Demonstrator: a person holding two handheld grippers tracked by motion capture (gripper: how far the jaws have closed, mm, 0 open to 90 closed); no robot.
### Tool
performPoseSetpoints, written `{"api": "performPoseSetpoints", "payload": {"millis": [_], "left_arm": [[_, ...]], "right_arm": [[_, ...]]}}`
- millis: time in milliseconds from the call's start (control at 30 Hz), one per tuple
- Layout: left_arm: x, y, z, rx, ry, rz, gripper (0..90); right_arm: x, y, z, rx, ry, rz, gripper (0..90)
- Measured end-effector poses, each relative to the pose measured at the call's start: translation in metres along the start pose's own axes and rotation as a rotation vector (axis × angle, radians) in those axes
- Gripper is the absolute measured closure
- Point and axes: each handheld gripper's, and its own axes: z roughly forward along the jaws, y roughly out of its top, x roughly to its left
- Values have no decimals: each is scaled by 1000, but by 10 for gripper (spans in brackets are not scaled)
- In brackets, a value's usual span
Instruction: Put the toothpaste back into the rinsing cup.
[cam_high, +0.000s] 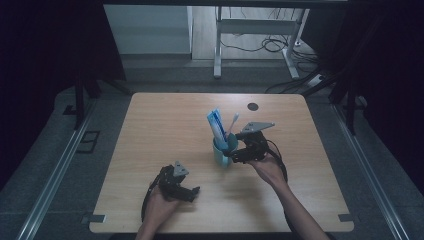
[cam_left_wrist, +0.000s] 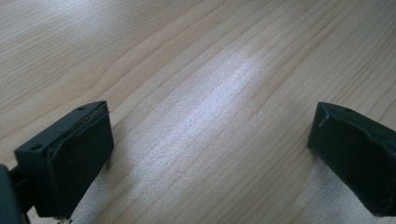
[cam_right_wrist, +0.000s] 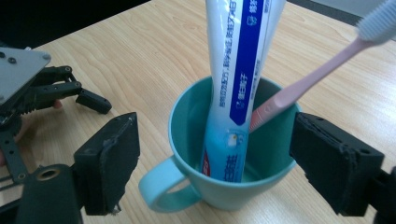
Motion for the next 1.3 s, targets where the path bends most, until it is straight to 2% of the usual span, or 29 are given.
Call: {"api": "performPoseSetpoints", "payload": {"millis": [400, 800, 1300], "left_arm": [[0, 0, 0, 0, -1, -1, 2], [0, 0, 0, -2, 0, -2, 2], [0, 0, 0, -2, 0, -2, 2]], "right_arm": [[-3, -11, -9, 26, -16, 0, 114], [-7, -21, -19, 46, -50, -2, 23], [-13, -38, -34, 50, -76, 7, 5]]}}
